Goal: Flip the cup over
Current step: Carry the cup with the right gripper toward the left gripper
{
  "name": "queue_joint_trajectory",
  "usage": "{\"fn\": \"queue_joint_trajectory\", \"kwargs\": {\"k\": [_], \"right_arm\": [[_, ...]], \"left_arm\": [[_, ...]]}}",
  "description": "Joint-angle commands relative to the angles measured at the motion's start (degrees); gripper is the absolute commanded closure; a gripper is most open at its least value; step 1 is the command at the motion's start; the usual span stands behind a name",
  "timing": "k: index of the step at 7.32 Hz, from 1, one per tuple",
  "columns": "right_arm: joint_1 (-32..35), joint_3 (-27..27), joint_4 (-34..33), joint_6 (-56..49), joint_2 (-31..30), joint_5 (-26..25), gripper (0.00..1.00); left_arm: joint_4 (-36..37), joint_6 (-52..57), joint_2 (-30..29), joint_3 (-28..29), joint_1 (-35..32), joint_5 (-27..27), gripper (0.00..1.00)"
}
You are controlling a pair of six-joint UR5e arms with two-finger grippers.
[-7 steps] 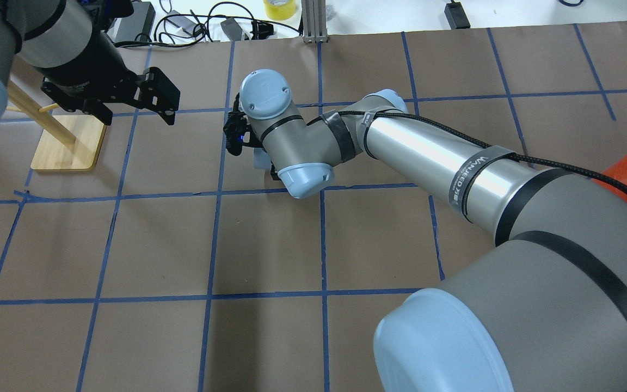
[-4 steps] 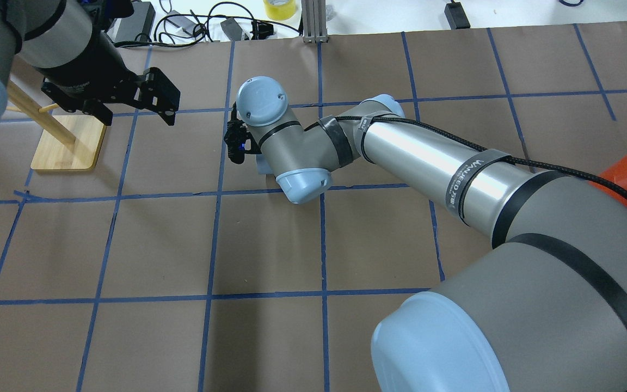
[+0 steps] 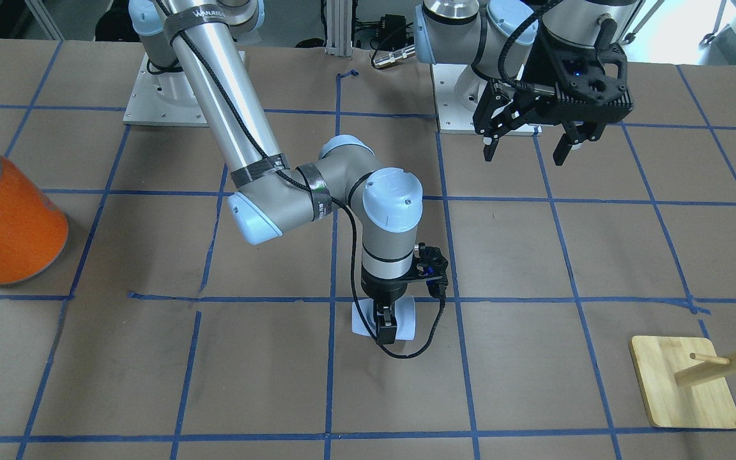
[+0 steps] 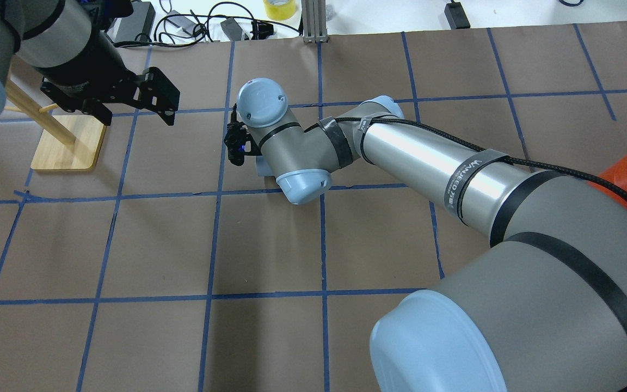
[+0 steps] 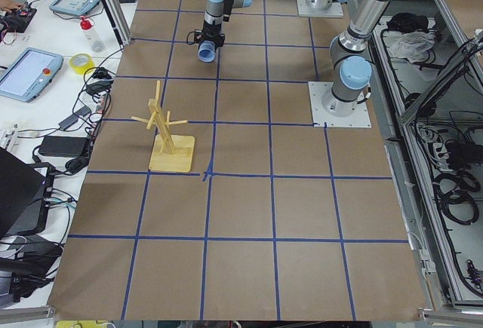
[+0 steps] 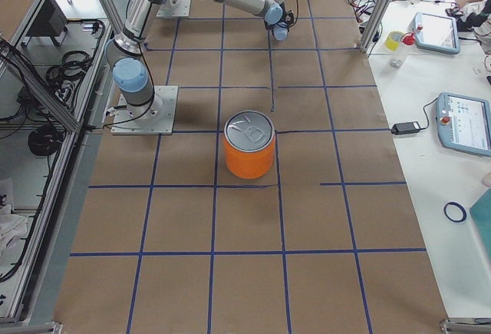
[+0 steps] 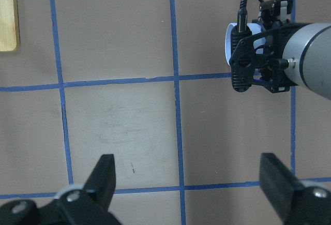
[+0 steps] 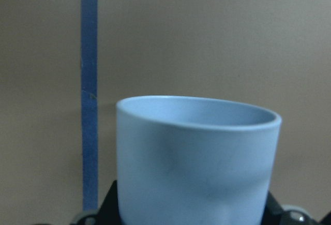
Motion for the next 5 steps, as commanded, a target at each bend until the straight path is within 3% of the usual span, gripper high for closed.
{"fn": "queue_joint_trajectory", "kwargs": {"k": [1,2,4,5], "right_arm": [[0.00,-0.01,0.00,0.04,-0.26,0.19,0.37],[0.00,-0.01,0.00,-0.04,-0.18,0.27,0.33],[0.00,-0.01,-0.08,0.13,-0.18,2.80,0.12],[0.00,-0.01,-0.09,0.13,-0.26,3.17,0.07]], "left_arm": [[-0.44,0.00,-0.03,-0.02,0.12,-0.24,0.00],[-0.36,0.00,-0.03,-0.02,0.21,-0.33,0.00],[-0.27,0.09,-0.47,0.07,0.38,-0.50,0.00],[-0.27,-0.09,-0.56,0.07,0.47,-0.25,0.00]]}}
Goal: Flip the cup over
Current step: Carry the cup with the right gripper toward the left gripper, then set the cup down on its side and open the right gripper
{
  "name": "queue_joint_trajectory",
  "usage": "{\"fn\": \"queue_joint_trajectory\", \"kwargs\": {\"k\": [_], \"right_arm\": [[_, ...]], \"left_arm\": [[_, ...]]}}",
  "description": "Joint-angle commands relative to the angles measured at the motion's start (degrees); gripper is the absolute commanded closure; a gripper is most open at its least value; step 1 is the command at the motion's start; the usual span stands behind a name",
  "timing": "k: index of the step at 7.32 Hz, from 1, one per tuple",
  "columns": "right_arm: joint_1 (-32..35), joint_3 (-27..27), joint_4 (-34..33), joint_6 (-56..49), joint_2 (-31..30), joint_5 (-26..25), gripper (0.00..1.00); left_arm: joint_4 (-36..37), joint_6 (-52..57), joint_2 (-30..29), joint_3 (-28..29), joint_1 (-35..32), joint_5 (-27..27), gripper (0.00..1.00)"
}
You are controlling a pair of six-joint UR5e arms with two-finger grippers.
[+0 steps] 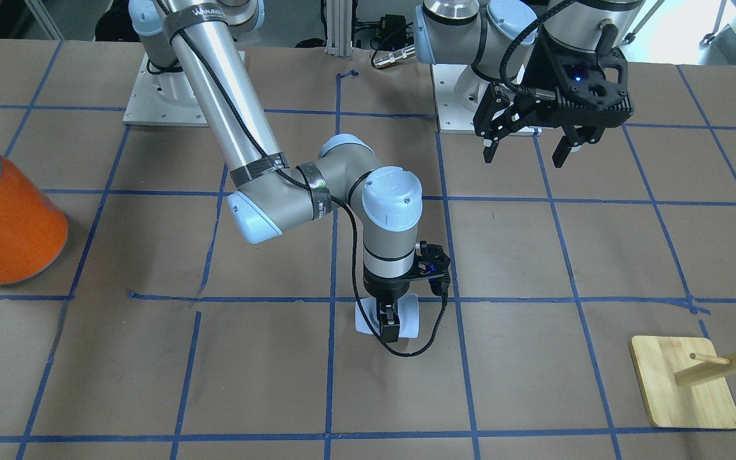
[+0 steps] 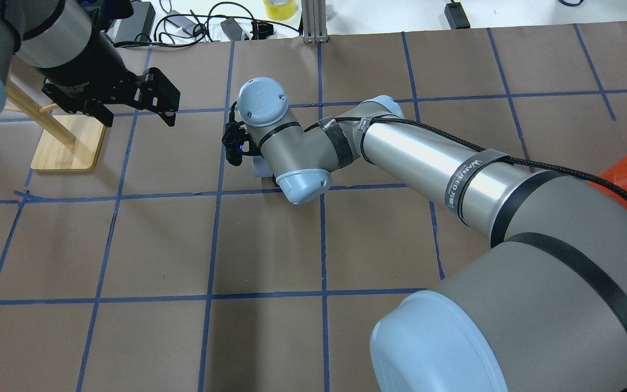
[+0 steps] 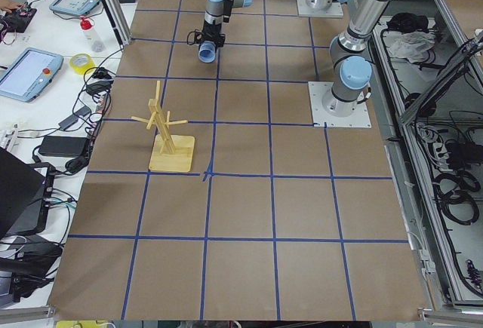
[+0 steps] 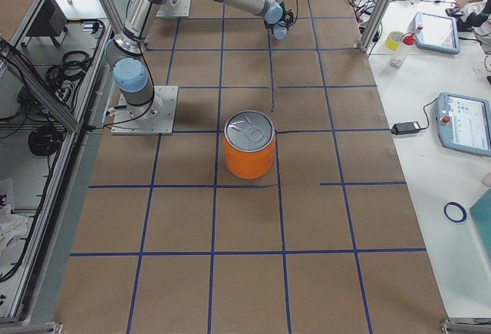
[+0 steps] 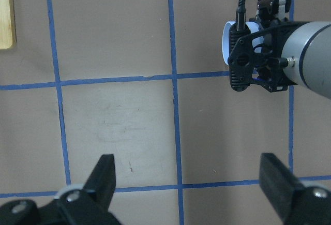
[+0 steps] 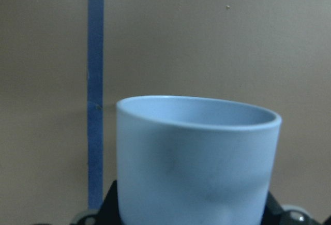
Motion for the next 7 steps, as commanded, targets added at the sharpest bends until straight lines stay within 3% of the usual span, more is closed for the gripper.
{"fn": "queue_joint_trajectory", "kwargs": {"k": [1,4,6,7], "right_arm": [[0.00,-0.09,-0.03,0.06,-0.17,1.10,0.01],[-0.26,-1.05,0.40,1.45,-1.48,0.84,0.01],[-2.62,-1.14,4.07,10.21,-6.30,0.58,0.01],[-6.90,-1.06,6.36,17.30,-8.76,0.23,0.01]], "left_arm": [[0.03,-0.06,-0.27,0.04,0.92,-0.18,0.00],[0.73,1.07,-0.45,-0.04,1.98,0.09,0.00],[0.82,0.47,-0.79,0.04,2.85,-0.27,0.00],[0.82,0.46,-1.06,-0.31,5.38,-0.44,0.00]]}}
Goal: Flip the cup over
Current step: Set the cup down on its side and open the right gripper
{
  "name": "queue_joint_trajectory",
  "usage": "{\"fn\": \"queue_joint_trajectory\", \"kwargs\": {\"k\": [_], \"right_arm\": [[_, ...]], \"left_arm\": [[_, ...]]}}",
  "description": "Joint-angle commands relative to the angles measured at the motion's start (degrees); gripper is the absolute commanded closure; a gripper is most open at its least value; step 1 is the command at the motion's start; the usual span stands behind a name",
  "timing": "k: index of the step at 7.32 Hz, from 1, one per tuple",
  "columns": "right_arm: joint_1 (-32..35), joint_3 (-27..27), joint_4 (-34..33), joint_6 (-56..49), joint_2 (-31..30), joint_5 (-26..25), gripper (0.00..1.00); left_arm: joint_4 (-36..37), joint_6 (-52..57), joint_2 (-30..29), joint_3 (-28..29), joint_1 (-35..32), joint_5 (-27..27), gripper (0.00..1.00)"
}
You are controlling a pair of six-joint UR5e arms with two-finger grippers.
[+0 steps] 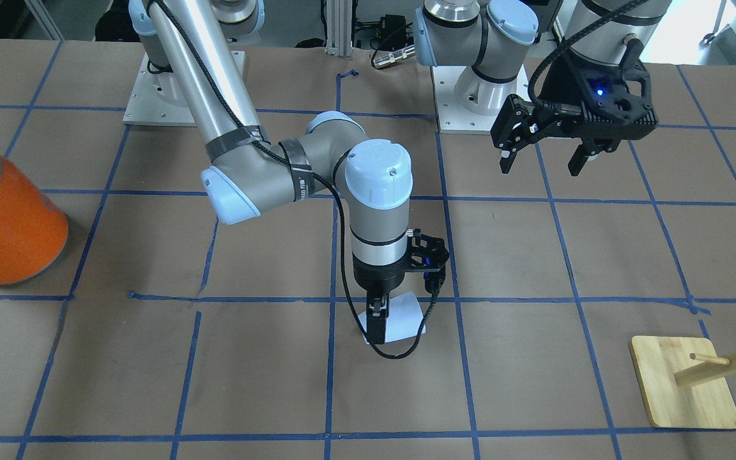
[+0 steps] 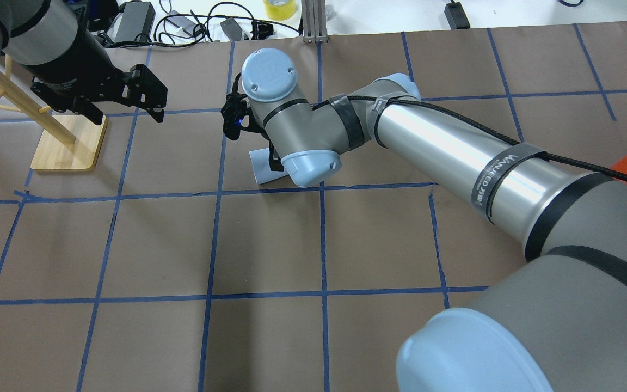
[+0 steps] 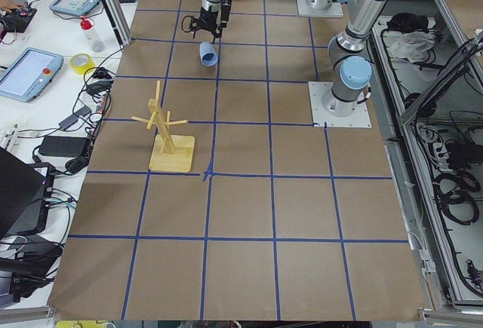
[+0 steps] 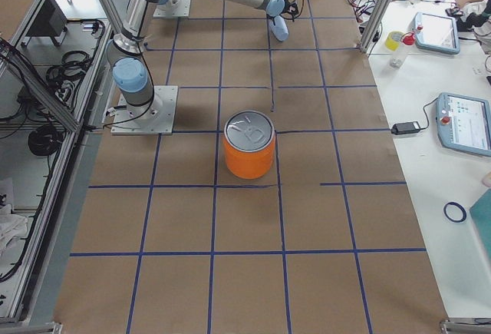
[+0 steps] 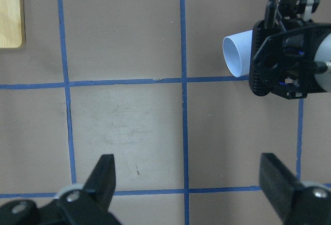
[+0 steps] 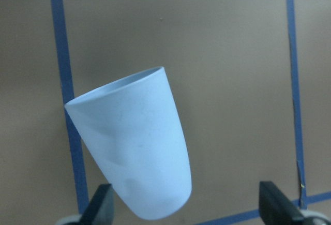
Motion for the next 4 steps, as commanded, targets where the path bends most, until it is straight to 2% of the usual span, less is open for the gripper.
{"fn": "queue_joint_trajectory", "kwargs": {"k": [1,2,4], "right_arm": [[-9.08,0.01,6.70,12.17,-5.70,0.01,0.00],[-14.09,0.45,8.22,17.53,-8.60,0.18,0.00],[-18.52,1.07,16.47,30.70,-12.21,0.62,0.00]], "left_arm": [[0.12,0.54,-0.97,-0.72,4.92,-2.88,0.00],[0.21,0.89,-2.45,-0.98,5.91,-7.52,0.00],[1.52,1.76,-8.06,-3.95,5.83,-19.99,0.00]]}}
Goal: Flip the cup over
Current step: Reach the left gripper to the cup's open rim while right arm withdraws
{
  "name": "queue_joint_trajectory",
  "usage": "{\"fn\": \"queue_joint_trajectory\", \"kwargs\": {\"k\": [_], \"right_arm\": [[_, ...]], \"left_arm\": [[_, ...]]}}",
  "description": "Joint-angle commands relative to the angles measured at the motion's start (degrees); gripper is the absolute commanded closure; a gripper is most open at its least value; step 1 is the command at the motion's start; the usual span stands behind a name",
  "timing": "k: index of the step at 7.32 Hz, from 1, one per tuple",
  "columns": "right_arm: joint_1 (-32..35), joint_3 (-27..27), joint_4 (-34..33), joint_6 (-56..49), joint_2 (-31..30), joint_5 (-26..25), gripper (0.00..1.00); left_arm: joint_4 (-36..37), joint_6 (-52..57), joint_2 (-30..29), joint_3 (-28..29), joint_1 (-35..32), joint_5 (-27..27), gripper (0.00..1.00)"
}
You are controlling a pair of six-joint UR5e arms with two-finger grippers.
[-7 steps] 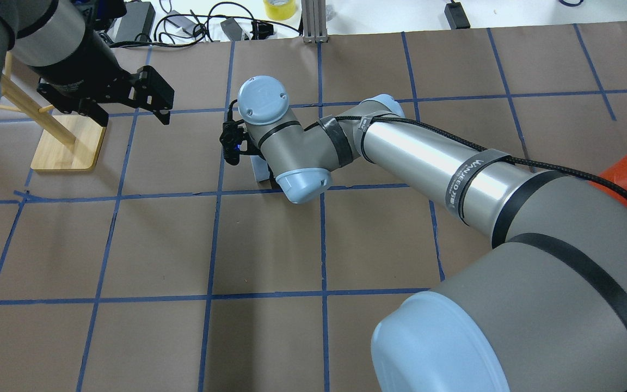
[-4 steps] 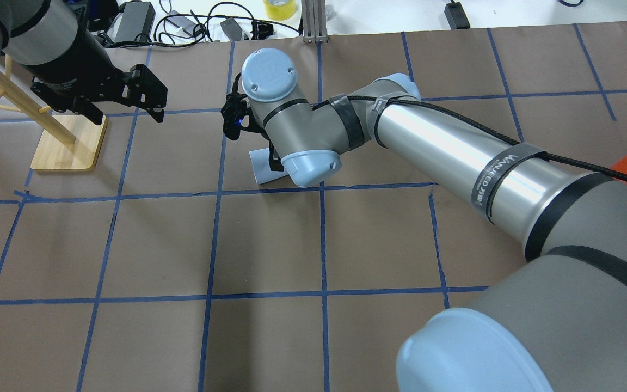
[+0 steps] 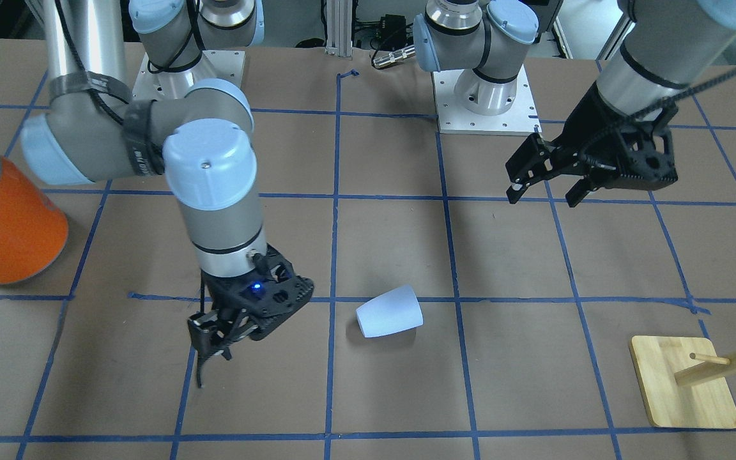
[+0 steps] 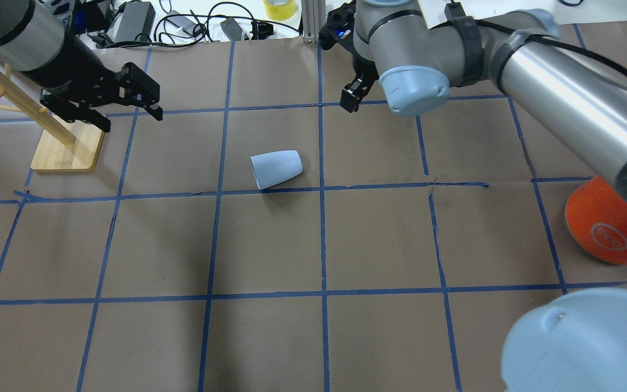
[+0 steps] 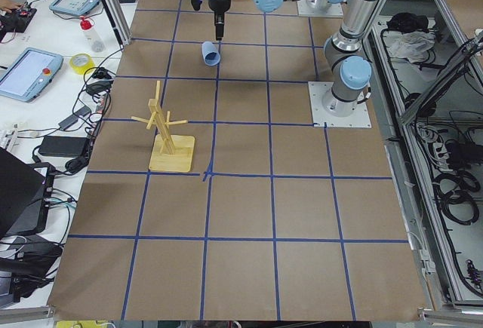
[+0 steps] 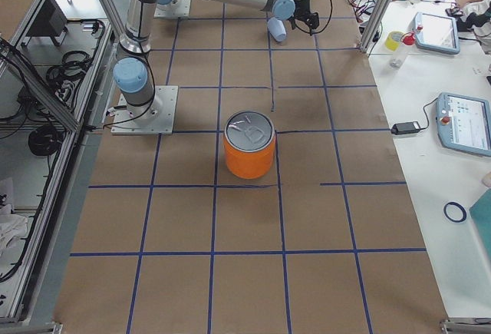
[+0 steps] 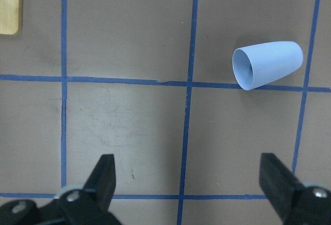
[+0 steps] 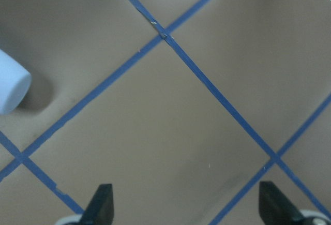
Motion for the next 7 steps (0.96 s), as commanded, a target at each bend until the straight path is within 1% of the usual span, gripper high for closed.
{"fn": "queue_joint_trajectory", "kwargs": {"k": [1,2,3,4,5,6,7], "right_arm": [[-4.85,-0.01,7.78,13.87,-4.76,-0.12,0.00],[-6.26,-0.44,12.08,14.80,-8.53,-0.12,0.00],[-7.58,-0.62,15.69,16.98,-9.35,-0.82,0.00],[-7.86,-0.80,15.90,17.18,-10.40,-0.91,0.00],[-9.25,-0.71,14.42,17.26,-9.89,-0.91,0.00],[-11.27,-0.80,14.06,17.27,-10.06,-0.56,0.00],[-12.07,-0.71,14.32,17.27,-10.23,0.05,0.00]], "left_arm": [[3.19,3.04,-5.87,-4.75,0.31,-12.81,0.00],[7.74,4.28,-9.20,-5.99,0.31,-13.30,0.00],[8.13,4.29,-12.54,-6.35,0.22,-14.44,0.00],[9.61,4.47,-16.05,-6.62,0.22,-20.19,0.00],[12.24,4.38,-19.39,-7.06,0.13,-21.47,0.00],[16.35,4.64,-22.47,-7.23,0.13,-22.61,0.00],[16.83,5.69,-25.11,-7.15,0.04,-26.80,0.00]]}}
